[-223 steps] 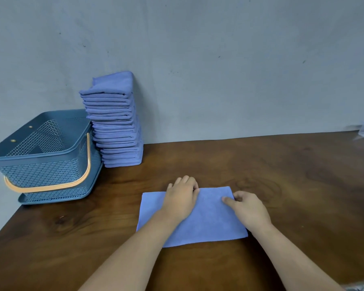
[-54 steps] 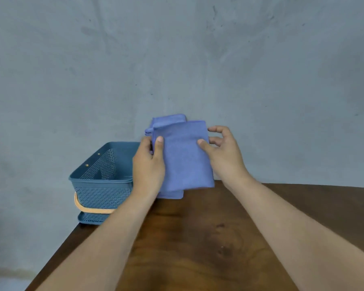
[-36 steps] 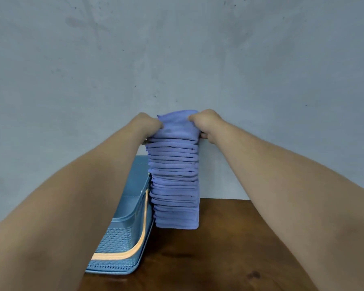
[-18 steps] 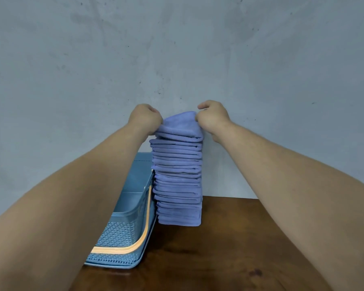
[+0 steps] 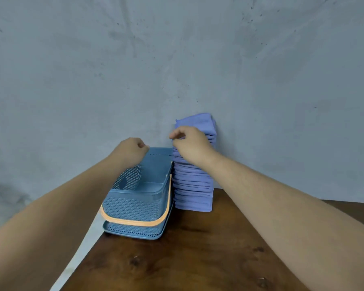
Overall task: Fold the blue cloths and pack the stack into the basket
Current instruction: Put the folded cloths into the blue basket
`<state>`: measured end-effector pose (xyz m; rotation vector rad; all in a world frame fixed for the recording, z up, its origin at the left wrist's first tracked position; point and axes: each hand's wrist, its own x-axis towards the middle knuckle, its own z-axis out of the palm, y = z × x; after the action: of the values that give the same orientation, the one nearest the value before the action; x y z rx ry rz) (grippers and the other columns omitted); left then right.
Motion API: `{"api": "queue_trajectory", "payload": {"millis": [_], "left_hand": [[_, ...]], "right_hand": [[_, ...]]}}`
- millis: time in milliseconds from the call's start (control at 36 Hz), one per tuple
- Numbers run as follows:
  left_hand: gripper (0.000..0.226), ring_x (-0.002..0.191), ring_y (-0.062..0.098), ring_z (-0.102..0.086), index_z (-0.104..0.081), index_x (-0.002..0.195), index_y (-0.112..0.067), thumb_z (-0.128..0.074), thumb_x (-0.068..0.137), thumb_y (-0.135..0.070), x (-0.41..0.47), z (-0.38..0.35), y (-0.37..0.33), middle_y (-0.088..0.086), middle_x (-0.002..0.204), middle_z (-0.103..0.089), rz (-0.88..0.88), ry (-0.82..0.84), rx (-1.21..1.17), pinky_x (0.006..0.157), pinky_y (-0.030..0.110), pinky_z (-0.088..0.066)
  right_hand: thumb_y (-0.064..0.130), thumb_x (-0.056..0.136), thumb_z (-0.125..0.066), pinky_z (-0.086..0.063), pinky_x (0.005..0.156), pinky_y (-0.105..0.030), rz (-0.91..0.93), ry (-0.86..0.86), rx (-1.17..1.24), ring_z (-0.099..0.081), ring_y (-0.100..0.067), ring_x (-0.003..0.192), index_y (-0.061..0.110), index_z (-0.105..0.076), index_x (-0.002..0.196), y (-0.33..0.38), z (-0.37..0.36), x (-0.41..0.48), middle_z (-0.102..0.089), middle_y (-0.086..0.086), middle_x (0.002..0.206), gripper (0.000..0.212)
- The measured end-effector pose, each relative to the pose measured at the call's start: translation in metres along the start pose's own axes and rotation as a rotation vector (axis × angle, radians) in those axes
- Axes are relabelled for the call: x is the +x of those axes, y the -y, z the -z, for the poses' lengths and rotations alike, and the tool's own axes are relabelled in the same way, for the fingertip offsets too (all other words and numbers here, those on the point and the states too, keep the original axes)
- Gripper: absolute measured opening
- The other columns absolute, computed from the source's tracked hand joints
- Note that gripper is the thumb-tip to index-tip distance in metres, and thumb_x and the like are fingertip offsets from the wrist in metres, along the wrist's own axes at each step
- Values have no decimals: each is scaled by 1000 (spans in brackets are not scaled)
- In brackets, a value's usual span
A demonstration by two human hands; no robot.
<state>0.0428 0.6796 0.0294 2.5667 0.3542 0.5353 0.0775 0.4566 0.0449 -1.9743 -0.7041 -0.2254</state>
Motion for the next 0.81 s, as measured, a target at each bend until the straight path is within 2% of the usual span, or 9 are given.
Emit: {"api": "queue_trajectory", "payload": {"millis": [194,278,361,417,472,556,639,722,806], "left_hand": [[43,83,22,-63,-65,84,-13,-48,109,-43,-62,12,44,3,83,-67,-28,228,304,73,36,-46],[50,87,27,-67,-66,86,-5,-46,110,-44,-81,17,53,12,89,-71,-24,290,341,77,38,-49],[47,84,25,-64,-60,79,-12,-46,108,-47,-93,23,54,9,85,-69,-39,340,370,73,37,-45],[48,79,21,-60,-58,77,-15,-46,108,-49,-99,30,49,7,83,-66,-57,379,396,71,37,-43],[48,80,19,-61,-61,78,-17,-48,105,-55,-106,37,37,6,87,-69,-81,461,418,76,37,-48],[36,75,12,-66,-72,94,-21,-55,104,-51,-119,43,12,-3,90,-72,-53,676,281,69,32,-58],[28,85,16,-78,-71,117,-18,-53,108,-39,-127,43,-9,3,101,-80,-17,825,89,78,37,-63],[22,85,11,-77,-68,117,-17,-55,108,-33,-121,39,-18,1,101,-81,-86,717,52,76,34,-58],[10,87,7,-69,-72,104,-29,-63,102,-35,-107,39,-18,-10,96,-76,-233,451,168,79,27,-48]], "right_hand": [[34,101,-66,-49,101,-28,69,541,-334,-66,-14,116,25,-73,127,1,-61,-62,-74,5,126,28],[32,102,-64,-49,108,-35,111,563,-460,-62,-20,125,25,-66,138,4,-71,-75,-68,0,137,37],[24,102,-61,-50,107,-38,121,572,-487,-63,-21,123,24,-67,136,9,-69,-81,-70,0,135,35],[35,104,-58,-51,104,-39,105,583,-483,-65,-21,116,22,-73,127,11,-62,-84,-73,1,126,30],[52,104,-51,-53,99,-44,72,581,-471,-67,-23,107,18,-75,114,13,-52,-87,-75,-2,113,44],[58,106,-46,-53,94,-40,35,596,-470,-68,-18,97,21,-78,109,12,-33,-92,-75,-1,102,49],[56,107,-46,-53,82,-31,24,591,-467,-69,-4,80,25,-80,101,5,-14,-97,-79,4,90,46],[54,107,-47,-48,69,-28,-4,568,-536,-64,-2,62,23,-80,92,-6,6,-103,-78,3,78,48],[53,107,-46,-53,72,-28,-40,555,-634,-62,0,55,25,-78,83,-16,31,-108,-76,7,67,49]]}}
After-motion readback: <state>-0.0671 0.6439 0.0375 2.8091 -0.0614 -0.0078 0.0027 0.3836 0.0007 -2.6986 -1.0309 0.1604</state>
